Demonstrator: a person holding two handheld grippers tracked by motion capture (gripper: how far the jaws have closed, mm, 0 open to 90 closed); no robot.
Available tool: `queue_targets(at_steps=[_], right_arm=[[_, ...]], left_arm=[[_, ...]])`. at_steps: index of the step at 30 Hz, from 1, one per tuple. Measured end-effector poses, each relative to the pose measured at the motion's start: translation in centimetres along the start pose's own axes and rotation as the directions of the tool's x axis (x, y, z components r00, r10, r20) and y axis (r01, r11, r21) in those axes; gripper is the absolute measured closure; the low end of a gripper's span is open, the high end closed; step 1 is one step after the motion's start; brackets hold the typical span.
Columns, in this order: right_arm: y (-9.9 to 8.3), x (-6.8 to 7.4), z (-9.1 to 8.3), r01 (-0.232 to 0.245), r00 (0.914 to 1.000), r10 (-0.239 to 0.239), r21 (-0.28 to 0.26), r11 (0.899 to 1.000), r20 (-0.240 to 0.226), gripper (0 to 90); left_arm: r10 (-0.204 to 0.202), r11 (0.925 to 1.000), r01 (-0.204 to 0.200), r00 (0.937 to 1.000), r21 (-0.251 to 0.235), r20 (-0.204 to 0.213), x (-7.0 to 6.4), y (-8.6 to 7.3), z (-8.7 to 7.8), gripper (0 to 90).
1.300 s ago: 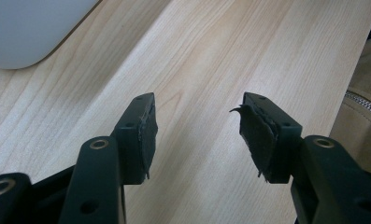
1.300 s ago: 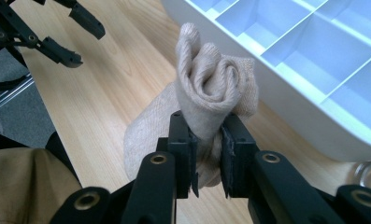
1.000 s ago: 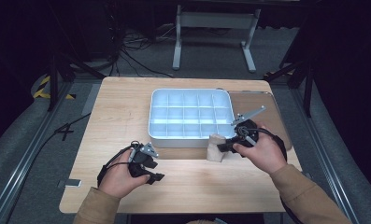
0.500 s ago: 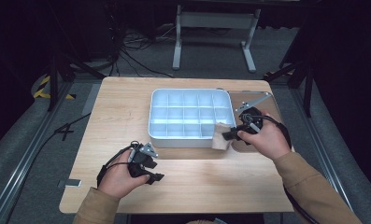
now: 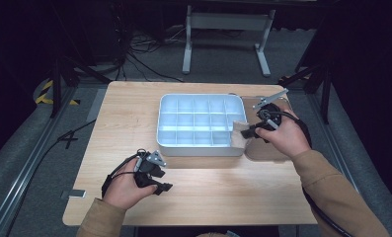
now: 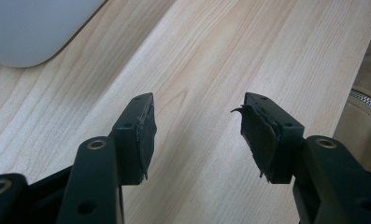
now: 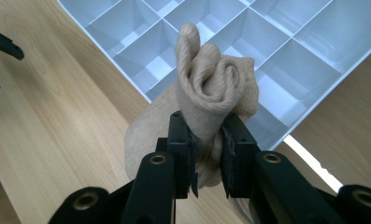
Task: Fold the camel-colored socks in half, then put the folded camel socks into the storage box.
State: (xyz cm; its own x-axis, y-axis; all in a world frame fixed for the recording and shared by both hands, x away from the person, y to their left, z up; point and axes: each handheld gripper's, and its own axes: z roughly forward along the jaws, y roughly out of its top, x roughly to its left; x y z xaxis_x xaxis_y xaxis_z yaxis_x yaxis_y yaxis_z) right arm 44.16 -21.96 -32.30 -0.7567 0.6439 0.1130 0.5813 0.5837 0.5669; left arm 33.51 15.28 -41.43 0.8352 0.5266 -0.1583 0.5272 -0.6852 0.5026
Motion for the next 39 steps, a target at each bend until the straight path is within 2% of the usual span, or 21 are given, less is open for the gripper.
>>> queue_targets(at_steps=[7, 16, 31, 39], right_arm=[[0.5, -1.0, 0.5, -0.008, 0.9997, 0.007, 0.025, 1.0, 0.023, 76.2], [1.4, -1.5, 1.7, -0.005, 0.9987, 0.001, 0.074, 0.997, 0.05, 76.2], [1.2, -2.8, 3.4, -0.03, 0.9963, 0.018, 0.138, 0.99, 0.084, 76.2], [1.2, -2.8, 4.9, -0.006, 0.995, -0.012, 0.187, 0.982, 0.099, 76.2]], left_arm=[[-0.003, 1.0, 0.003, 1.0, 0.003, -0.002, 0.1, 0.0, 0.0, 45.6], [-0.002, 1.0, 0.002, 1.0, 0.0, -0.002, 0.1, -0.1, -0.1, 45.5], [0.001, 0.9999, -0.001, 1.0, 0.012, 0.001, 0.2, -0.1, 0.0, 45.3], [-0.003, 1.0, 0.003, 1.0, 0.009, 0.001, 0.1, -0.1, 0.1, 45.1]])
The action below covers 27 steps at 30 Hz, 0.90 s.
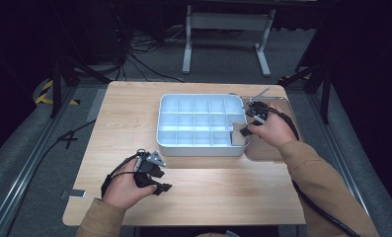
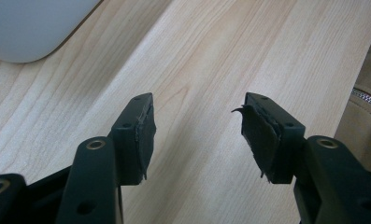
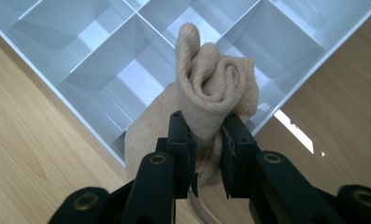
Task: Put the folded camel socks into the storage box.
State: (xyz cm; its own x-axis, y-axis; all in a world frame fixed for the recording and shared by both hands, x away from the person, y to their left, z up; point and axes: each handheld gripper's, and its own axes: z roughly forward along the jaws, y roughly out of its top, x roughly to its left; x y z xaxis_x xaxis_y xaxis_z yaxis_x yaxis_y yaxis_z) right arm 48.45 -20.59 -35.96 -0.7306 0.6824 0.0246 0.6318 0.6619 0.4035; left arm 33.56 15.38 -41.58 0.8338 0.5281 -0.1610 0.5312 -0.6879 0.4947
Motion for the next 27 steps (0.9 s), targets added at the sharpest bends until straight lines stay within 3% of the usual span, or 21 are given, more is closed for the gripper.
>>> queue_targets(at_steps=[9, 27], right_arm=[[0.6, 0.5, 1.9, 0.028, 0.9992, -0.03, 0.075, 0.997, 0.027, 76.2], [1.0, 1.0, 4.7, 0.048, 0.9982, -0.054, 0.18, 0.982, 0.026, 75.7]], left_arm=[[0.001, 1.0, -0.001, 1.0, 0.002, -0.002, 0.0, -0.1, 0.0, 45.0], [-0.002, 1.0, 0.002, 1.0, 0.003, -0.002, 0.1, -0.4, -0.1, 44.6]])
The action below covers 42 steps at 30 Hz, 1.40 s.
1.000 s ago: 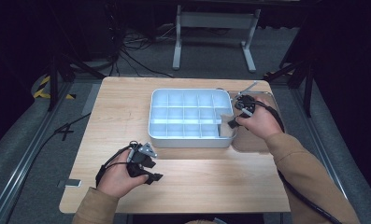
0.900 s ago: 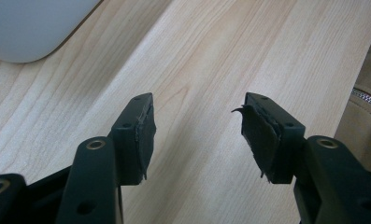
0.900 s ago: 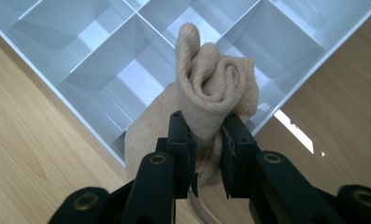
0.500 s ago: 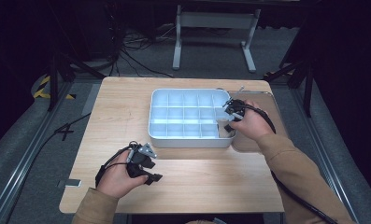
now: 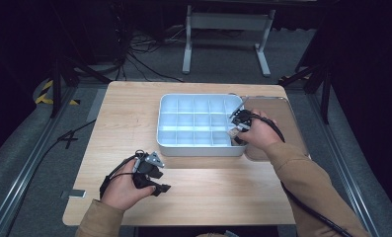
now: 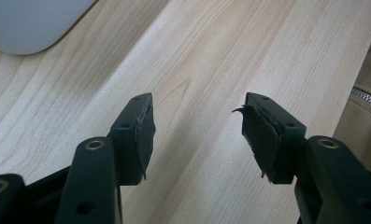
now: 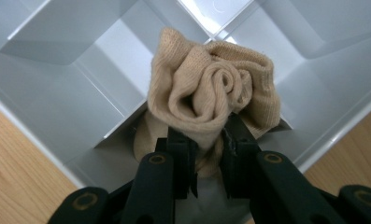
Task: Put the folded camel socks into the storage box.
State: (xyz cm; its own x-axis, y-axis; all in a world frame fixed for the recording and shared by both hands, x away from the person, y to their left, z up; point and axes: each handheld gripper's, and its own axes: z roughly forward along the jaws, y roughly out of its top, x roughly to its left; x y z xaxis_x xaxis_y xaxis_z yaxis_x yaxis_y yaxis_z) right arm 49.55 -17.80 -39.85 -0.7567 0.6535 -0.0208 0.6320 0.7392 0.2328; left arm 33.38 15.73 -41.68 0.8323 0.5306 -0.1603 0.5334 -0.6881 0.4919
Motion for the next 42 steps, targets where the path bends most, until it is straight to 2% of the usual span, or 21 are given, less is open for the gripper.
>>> queue_targets(at_steps=[12, 18, 23, 28, 34, 37, 42], right_arm=[[0.2, 0.0, 1.9, -0.002, 1.0, 0.003, 0.04, 0.999, -0.007, 75.1], [0.5, 0.1, 2.2, -0.006, 0.9999, 0.005, 0.063, 0.998, 0.009, 75.1], [0.4, 0.2, 2.3, 0.002, 0.9999, -0.003, 0.061, 0.998, 0.016, 73.8], [0.1, 0.0, 1.4, 0.003, 0.9997, -0.003, 0.022, 1.0, -0.023, 65.8], [-0.5, 0.3, 0.1, -0.006, 0.9999, 0.006, -0.045, 0.999, -0.015, 59.0], [-1.0, 0.3, -1.0, -0.006, 0.9998, 0.004, -0.107, 0.994, -0.018, 55.2], [-1.5, 0.4, -2.7, 0.003, 0.9998, -0.006, -0.178, 0.984, -0.018, 54.3]], left_arm=[[0.0, 1.0, 0.0, 1.0, 0.005, 0.001, 0.0, 0.0, 0.1, 44.3], [-0.001, 1.0, 0.001, 1.0, 0.001, 0.001, 0.0, 0.0, 0.1, 44.2], [-0.002, 1.0, 0.002, 1.0, 0.0, 0.001, -0.1, 0.0, 0.1, 44.2], [0.002, 1.0, -0.002, 1.0, -0.001, 0.002, 0.1, 0.0, 0.2, 44.0], [-0.005, 1.0, 0.005, 1.0, 0.005, -0.003, -0.1, -0.2, 0.0, 43.9], [-0.003, 1.0, 0.003, 0.9999, 0.007, -0.01, -0.1, -0.4, -0.1, 43.9], [-0.013, 0.9999, 0.013, 0.9998, 0.005, -0.013, -0.2, -0.7, -0.4, 43.8]])
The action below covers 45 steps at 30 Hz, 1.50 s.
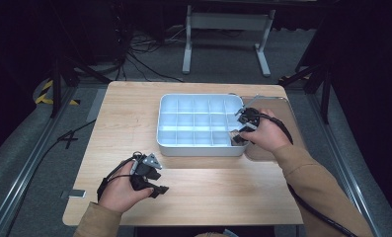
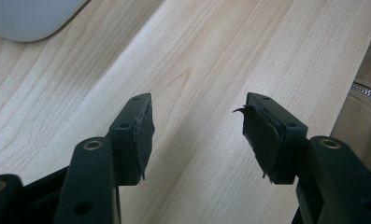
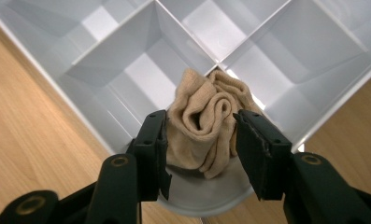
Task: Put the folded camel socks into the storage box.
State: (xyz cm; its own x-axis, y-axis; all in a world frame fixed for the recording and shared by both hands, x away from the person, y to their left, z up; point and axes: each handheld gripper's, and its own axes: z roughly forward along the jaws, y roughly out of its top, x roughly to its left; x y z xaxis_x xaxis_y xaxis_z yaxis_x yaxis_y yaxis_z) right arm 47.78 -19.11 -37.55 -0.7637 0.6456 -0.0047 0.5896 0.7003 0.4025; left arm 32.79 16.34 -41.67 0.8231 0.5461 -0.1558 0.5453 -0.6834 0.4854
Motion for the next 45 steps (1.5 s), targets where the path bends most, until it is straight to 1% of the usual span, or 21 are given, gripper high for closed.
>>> queue_targets(at_steps=[1, 3, 6, 11, 13, 18, 19, 20, 21, 22, 23, 25, 27, 30, 31, 37, 39, 42, 43, 44, 45], right_arm=[[-0.1, 0.0, -0.5, 0.002, 1.0, -0.002, -0.021, 1.0, -0.003, 54.3], [-0.4, 0.1, -1.2, -0.001, 0.9999, 0.001, -0.052, 0.999, -0.014, 54.3], [-1.0, 0.3, -2.2, -0.001, 0.9997, -0.001, -0.098, 0.995, -0.024, 54.3], [-2.1, 0.6, -3.5, 0.002, 0.9989, -0.01, -0.171, 0.985, -0.046, 53.9], [-2.6, 0.7, -3.8, 0.002, 0.9983, -0.014, -0.2, 0.98, -0.057, 53.9], [-4.1, 1.3, -4.9, 0.012, 0.9962, -0.035, -0.275, 0.961, -0.08, 53.0], [-4.5, 1.6, -5.1, 0.02, 0.9955, -0.046, -0.293, 0.956, -0.083, 52.8], [-4.5, 1.6, -5.1, 0.02, 0.9955, -0.046, -0.293, 0.956, -0.083, 52.8], [-5.1, 2.0, -5.3, 0.029, 0.9934, -0.064, -0.324, 0.946, -0.095, 52.3], [-5.3, 2.2, -5.4, 0.035, 0.9924, -0.072, -0.334, 0.942, -0.1, 52.2], [-5.3, 2.2, -5.4, 0.035, 0.9924, -0.072, -0.334, 0.942, -0.1, 52.2], [-5.8, 2.8, -5.6, 0.053, 0.9898, -0.096, -0.358, 0.932, -0.105, 51.3], [-6.3, 3.3, -5.7, 0.073, 0.9862, -0.125, -0.388, 0.919, -0.109, 50.5], [-7.0, 4.0, -5.7, 0.081, 0.9832, -0.142, -0.42, 0.904, -0.115, 50.0], [-7.0, 4.0, -5.7, 0.081, 0.9832, -0.142, -0.42, 0.904, -0.115, 50.0], [-8.3, 4.9, -5.3, 0.091, 0.9782, -0.165, -0.455, 0.886, -0.126, 49.1], [-8.8, 5.2, -5.0, 0.095, 0.9777, -0.169, -0.459, 0.884, -0.125, 48.6], [-9.4, 6.0, -4.3, 0.133, 0.9785, -0.187, -0.431, 0.893, -0.087, 48.2], [-9.4, 6.0, -4.3, 0.133, 0.9785, -0.187, -0.431, 0.893, -0.087, 48.2], [-9.6, 6.3, -4.0, 0.14, 0.9771, -0.194, -0.422, 0.895, -0.087, 48.1], [-9.9, 6.8, -3.5, 0.141, 0.9749, -0.2, -0.423, 0.895, -0.099, 48.0]], left_arm=[[-0.008, 1.0, 0.008, 1.0, -0.002, 0.001, 0.0, -0.1, 0.0, 43.8], [0.003, 1.0, -0.003, 1.0, 0.0, -0.006, 0.0, -0.1, -0.1, 43.8], [-0.002, 1.0, 0.002, 1.0, -0.003, -0.002, 0.0, -0.2, -0.1, 43.9], [-0.003, 1.0, 0.003, 1.0, 0.003, 0.0, -0.1, -0.2, -0.2, 43.8], [-0.001, 0.9999, 0.001, 1.0, -0.011, 0.001, -0.1, -0.1, -0.1, 43.8], [0.002, 0.9999, -0.002, 0.9999, -0.014, 0.01, -0.1, 0.1, -0.2, 43.9], [0.002, 0.9999, -0.002, 0.9999, -0.016, 0.013, -0.2, 0.1, -0.2, 43.9], [0.002, 0.9999, -0.002, 0.9999, -0.016, 0.013, -0.2, 0.1, -0.2, 43.9], [0.002, 0.9999, -0.001, 0.9999, -0.016, 0.015, -0.2, 0.2, -0.1, 43.9], [0.001, 0.9999, -0.001, 0.9998, -0.015, 0.019, -0.2, 0.3, -0.1, 43.9], [0.001, 0.9999, -0.001, 0.9998, -0.015, 0.019, -0.2, 0.3, -0.1, 43.9], [0.009, 0.9997, -0.008, 0.9998, -0.022, 0.019, -0.3, 0.4, -0.1, 43.9], [0.011, 0.9998, -0.01, 0.9997, -0.018, 0.024, -0.4, 0.6, 0.0, 43.9], [0.022, 0.9993, -0.021, 0.9995, -0.03, 0.025, -0.5, 0.7, 0.0, 44.0], [0.022, 0.9993, -0.021, 0.9995, -0.03, 0.025, -0.5, 0.7, 0.0, 44.0], [0.031, 0.9989, -0.03, 0.9991, -0.035, 0.028, -0.8, 0.8, -0.1, 44.3], [0.031, 0.999, -0.03, 0.999, -0.033, 0.03, -0.8, 0.8, 0.0, 44.3], [0.033, 0.9991, -0.033, 0.9989, -0.026, 0.033, -0.8, 0.9, 0.0, 44.2], [0.033, 0.9991, -0.033, 0.9989, -0.026, 0.033, -0.8, 0.9, 0.0, 44.2], [0.033, 0.9992, -0.032, 0.9989, -0.025, 0.033, -0.9, 0.9, 0.0, 44.2], [0.033, 0.9993, -0.033, 0.9989, -0.02, 0.033, -0.9, 0.9, 0.0, 44.2]])
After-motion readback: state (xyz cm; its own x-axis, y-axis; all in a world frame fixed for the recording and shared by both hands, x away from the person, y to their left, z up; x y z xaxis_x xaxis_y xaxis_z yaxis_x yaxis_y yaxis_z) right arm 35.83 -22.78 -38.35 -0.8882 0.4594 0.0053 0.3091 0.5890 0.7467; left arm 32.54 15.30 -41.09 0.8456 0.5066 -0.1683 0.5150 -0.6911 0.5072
